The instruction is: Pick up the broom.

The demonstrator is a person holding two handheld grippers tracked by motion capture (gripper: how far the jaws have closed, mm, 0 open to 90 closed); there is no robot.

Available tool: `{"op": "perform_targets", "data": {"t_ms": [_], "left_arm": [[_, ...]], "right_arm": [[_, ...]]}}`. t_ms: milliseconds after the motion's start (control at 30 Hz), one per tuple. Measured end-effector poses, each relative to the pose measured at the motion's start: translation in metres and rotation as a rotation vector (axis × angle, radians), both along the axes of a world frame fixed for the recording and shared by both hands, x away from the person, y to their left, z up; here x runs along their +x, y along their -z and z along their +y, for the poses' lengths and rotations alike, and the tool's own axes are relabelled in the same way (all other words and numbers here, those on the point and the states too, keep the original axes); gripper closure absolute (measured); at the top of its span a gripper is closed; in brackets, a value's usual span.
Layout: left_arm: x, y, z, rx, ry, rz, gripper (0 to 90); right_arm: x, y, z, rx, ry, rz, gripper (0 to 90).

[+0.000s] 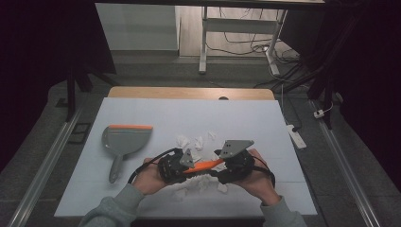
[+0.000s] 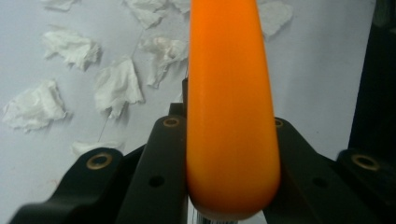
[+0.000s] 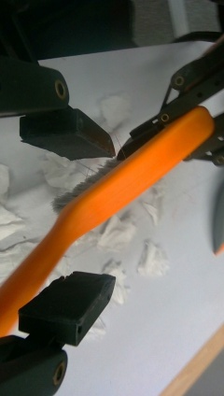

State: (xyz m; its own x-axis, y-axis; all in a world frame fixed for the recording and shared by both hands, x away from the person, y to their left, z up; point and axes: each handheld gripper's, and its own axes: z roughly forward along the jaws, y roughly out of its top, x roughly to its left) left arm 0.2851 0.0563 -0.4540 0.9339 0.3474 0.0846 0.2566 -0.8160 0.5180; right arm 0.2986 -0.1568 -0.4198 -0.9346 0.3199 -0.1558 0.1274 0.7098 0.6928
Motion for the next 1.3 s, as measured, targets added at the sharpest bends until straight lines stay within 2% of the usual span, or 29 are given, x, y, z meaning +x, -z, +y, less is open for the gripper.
{"op": "perform_targets", "data": {"t_ms": [200, 300, 400, 533, 567, 600, 667, 767, 867, 1000, 1033, 1067, 1100, 1133, 1200, 1267, 1300], "left_arm": [[-0.001, -0.005, -0.010, 0.033, 0.046, -0.006, 80.3], [-0.001, -0.010, -0.013, 0.038, 0.061, -0.006, 80.3], [-0.001, -0.010, -0.016, 0.063, 0.085, -0.010, 80.2], [0.001, -0.010, -0.013, 0.047, 0.094, -0.037, 77.6], [0.001, -0.011, -0.012, 0.042, 0.087, -0.054, 76.5], [0.001, -0.012, -0.010, 0.036, 0.070, -0.075, 74.7], [0.003, -0.015, -0.005, 0.007, 0.033, -0.101, 64.7], [0.002, -0.022, 0.005, -0.028, -0.035, -0.157, 46.7], [-0.001, -0.030, 0.021, -0.076, -0.112, -0.194, 34.1], [-0.012, -0.033, 0.046, -0.137, -0.225, -0.220, 31.1], [-0.012, -0.033, 0.046, -0.137, -0.225, -0.220, 30.6], [-0.018, -0.030, 0.060, -0.176, -0.286, -0.219, 30.4], [-0.018, -0.030, 0.060, -0.176, -0.286, -0.219, 30.4], [-0.021, -0.027, 0.066, -0.196, -0.315, -0.219, 30.4], [-0.024, -0.020, 0.081, -0.205, -0.360, -0.212, 30.4], [-0.027, -0.009, 0.101, -0.229, -0.420, -0.181, 30.4], [-0.027, -0.009, 0.101, -0.229, -0.420, -0.181, 30.3]], "right_arm": [[0.002, 0.008, 0.005, -0.094, -0.015, 0.027, 39.0], [0.003, 0.014, 0.006, -0.136, -0.029, 0.046, 49.8], [0.002, 0.017, 0.008, -0.167, -0.060, 0.026, 58.8], [-0.001, 0.019, 0.008, -0.195, -0.095, 0.014, 63.7], [-0.001, 0.019, 0.008, -0.193, -0.104, 0.013, 64.8], [-0.001, 0.019, 0.008, -0.190, -0.108, 0.010, 66.3], [-0.003, 0.019, 0.008, -0.184, -0.106, 0.015, 69.2], [-0.002, 0.017, 0.006, -0.137, -0.100, 0.015, 70.2], [-0.001, 0.014, 0.003, -0.107, -0.070, 0.026, 70.4], [0.001, 0.014, -0.002, -0.103, -0.044, 0.025, 70.4], [0.002, 0.014, -0.003, -0.096, -0.038, 0.028, 70.4], [0.003, 0.015, -0.004, -0.083, -0.028, 0.035, 70.4], [0.005, 0.015, -0.005, -0.075, -0.014, 0.039, 70.4], [0.005, 0.015, -0.005, -0.075, -0.014, 0.039, 70.4], [0.006, 0.015, -0.008, -0.059, 0.021, 0.039, 70.4], [0.008, 0.015, -0.011, -0.043, 0.031, 0.041, 70.4], [0.008, 0.015, -0.011, -0.043, 0.031, 0.041, 70.4]]}}
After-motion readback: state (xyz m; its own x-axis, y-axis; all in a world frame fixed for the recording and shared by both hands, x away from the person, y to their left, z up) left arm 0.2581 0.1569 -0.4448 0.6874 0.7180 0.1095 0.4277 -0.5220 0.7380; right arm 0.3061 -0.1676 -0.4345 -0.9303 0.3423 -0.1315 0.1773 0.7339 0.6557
